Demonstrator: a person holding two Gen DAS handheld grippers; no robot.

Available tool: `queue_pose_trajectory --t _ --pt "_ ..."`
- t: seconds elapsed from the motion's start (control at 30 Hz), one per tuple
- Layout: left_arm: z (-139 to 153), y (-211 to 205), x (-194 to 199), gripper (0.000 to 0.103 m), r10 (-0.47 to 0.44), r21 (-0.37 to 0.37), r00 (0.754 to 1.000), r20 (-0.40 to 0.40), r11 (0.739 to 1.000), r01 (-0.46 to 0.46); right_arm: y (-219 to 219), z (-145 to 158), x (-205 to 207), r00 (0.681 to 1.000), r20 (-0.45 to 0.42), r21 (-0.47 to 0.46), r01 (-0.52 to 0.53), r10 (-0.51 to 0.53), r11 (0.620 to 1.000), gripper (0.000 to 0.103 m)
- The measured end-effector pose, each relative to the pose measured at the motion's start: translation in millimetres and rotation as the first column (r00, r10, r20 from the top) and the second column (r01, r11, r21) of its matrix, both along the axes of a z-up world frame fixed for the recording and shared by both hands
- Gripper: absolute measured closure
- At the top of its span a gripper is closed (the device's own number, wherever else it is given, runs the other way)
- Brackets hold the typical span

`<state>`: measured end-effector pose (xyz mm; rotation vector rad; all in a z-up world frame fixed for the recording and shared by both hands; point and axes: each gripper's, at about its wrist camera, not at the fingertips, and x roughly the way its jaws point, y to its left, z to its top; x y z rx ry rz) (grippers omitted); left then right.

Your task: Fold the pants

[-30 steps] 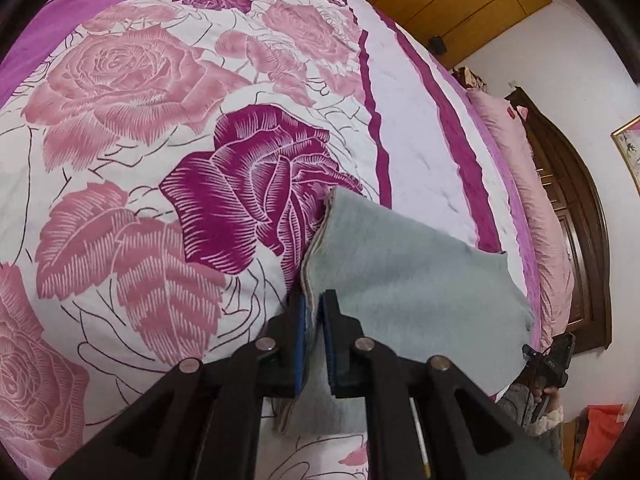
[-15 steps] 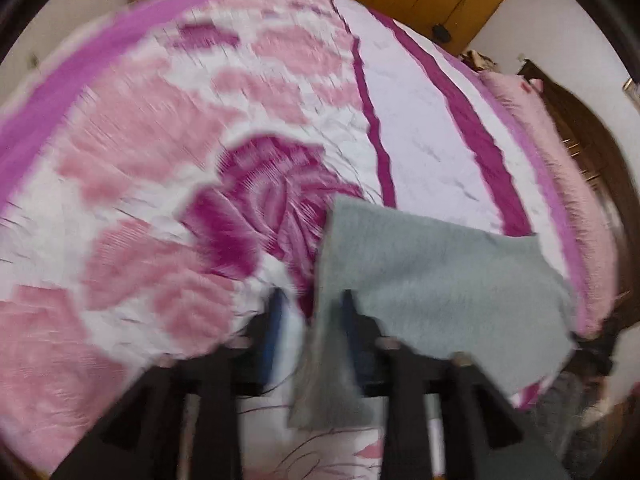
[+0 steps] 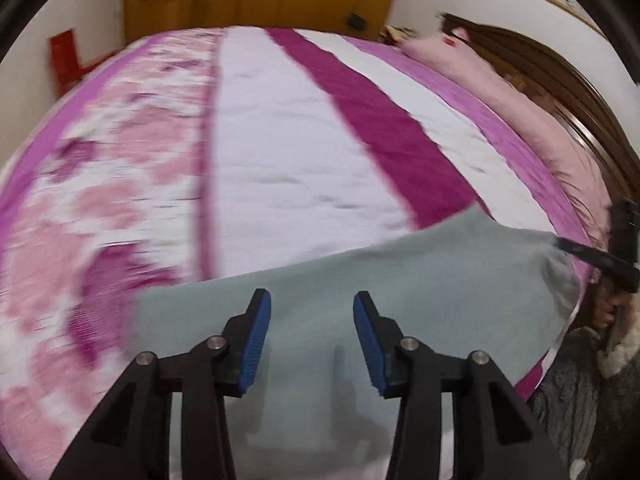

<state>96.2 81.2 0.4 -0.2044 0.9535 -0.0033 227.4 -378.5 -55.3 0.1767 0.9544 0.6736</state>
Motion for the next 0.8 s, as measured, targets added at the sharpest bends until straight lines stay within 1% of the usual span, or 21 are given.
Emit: queue_pose_trajectory --t 0.03,0.07,0.1,0.13,0.17,0.23,0.3,0.33,0.37,0.4,0.47,0.5,0.53,0.57,0.6,0.63,0.67,0.7,0.73,0.77,0.8 --pt "-12 -13 13 0.064 -0.016 -0.01 1.0 -0.013 1.0 0.016 8 -16 10 1.0 -0.028 -0.029 0.009 -0.01 1.0 0.096" --pt "-20 -19 20 0.068 -0.018 -0.01 1.0 -0.023 1.0 0.018 7 -29 18 0.998 -0.056 -0.061 0.028 -0.031 0.998 0.103" --pt "-28 -25 25 0.069 -0.017 -0.005 0.999 -0.035 1.0 0.017 0 -47 30 0.992 -0.104 -0.092 0.068 -0.077 0.993 0.103" --pt "-38 -29 28 0.069 -0.004 0.002 0.999 -0.047 1.0 0.004 -13 -56 37 0.986 -0.128 -0.051 0.097 -0.103 0.994 0.103" --pt "-42 -29 29 0.069 0.006 0.002 0.999 -0.046 1.0 -0.006 -26 -58 39 0.984 -0.131 -0.015 0.121 -0.122 0.993 0.103" --pt "-48 -26 27 0.069 0.018 -0.023 0.999 -0.028 1.0 -0.018 -61 -56 39 0.971 -0.09 -0.008 0.222 -0.222 0.975 0.103" --pt "-48 -23 27 0.069 0.013 -0.04 1.0 -0.021 0.999 -0.014 -87 -54 36 0.963 -0.067 0.001 0.261 -0.26 0.965 0.103" --pt "-47 -20 27 0.069 0.017 -0.05 1.0 -0.016 0.999 -0.018 -100 -55 35 0.959 -0.09 0.045 0.275 -0.27 0.96 0.103" --pt "-46 -20 26 0.069 0.024 -0.058 1.0 -0.008 0.998 -0.024 -103 -54 34 0.956 -0.1 0.071 0.283 -0.276 0.956 0.103" --pt "-43 -19 24 0.069 0.028 -0.066 1.0 0.002 0.997 -0.028 -101 -49 30 0.955 -0.083 0.066 0.291 -0.285 0.954 0.103" --pt "-39 -20 25 0.069 0.03 -0.078 0.999 0.027 0.997 -0.028 -97 -37 15 0.951 -0.013 0.028 0.309 -0.309 0.951 0.103" --pt "-38 -23 27 0.069 0.025 -0.077 0.999 0.034 0.997 -0.022 -96 -32 6 0.95 -0.007 0.045 0.311 -0.311 0.949 0.103" --pt "-38 -23 29 0.069 0.02 -0.074 0.999 0.03 0.997 -0.017 -94 -28 -7 0.95 -0.02 0.102 0.311 -0.311 0.945 0.103" --pt "-40 -26 35 0.069 0.016 -0.06 1.0 0.021 0.998 -0.015 -94 -26 -10 0.951 -0.028 0.132 0.309 -0.308 0.942 0.103" --pt "-42 -28 39 0.073 0.018 -0.04 1.0 0.02 0.999 -0.017 -89 -25 -26 0.954 -0.032 0.18 0.298 -0.297 0.938 0.103" --pt "-44 -30 44 0.076 0.031 -0.006 0.999 0.026 1.0 -0.031 -85 -24 -38 0.959 -0.028 0.199 0.281 -0.282 0.939 0.103" --pt "-46 -31 48 0.078 0.042 0.021 0.999 0.035 0.999 -0.042 -80 -26 -45 0.961 -0.025 0.196 0.275 -0.275 0.941 0.103" --pt "-47 -31 51 0.078 0.058 0.054 0.997 0.045 0.997 -0.061 -78 -30 -52 0.961 -0.018 0.179 0.274 -0.276 0.945 0.103" --pt "-49 -30 55 0.078 0.088 0.099 0.995 0.056 0.991 -0.093 -78 -39 -57 0.956 -0.014 0.132 0.291 -0.292 0.948 0.103" --pt "-52 -30 58 0.078 0.102 0.13 0.993 0.063 0.985 -0.109 -78 -46 -58 0.948 -0.021 0.091 0.319 -0.318 0.943 0.103" --pt "-56 -30 61 0.078 0.114 0.159 0.991 0.067 0.98 -0.123 -85 -57 -57 0.932 -0.04 0.043 0.362 -0.36 0.931 0.103"
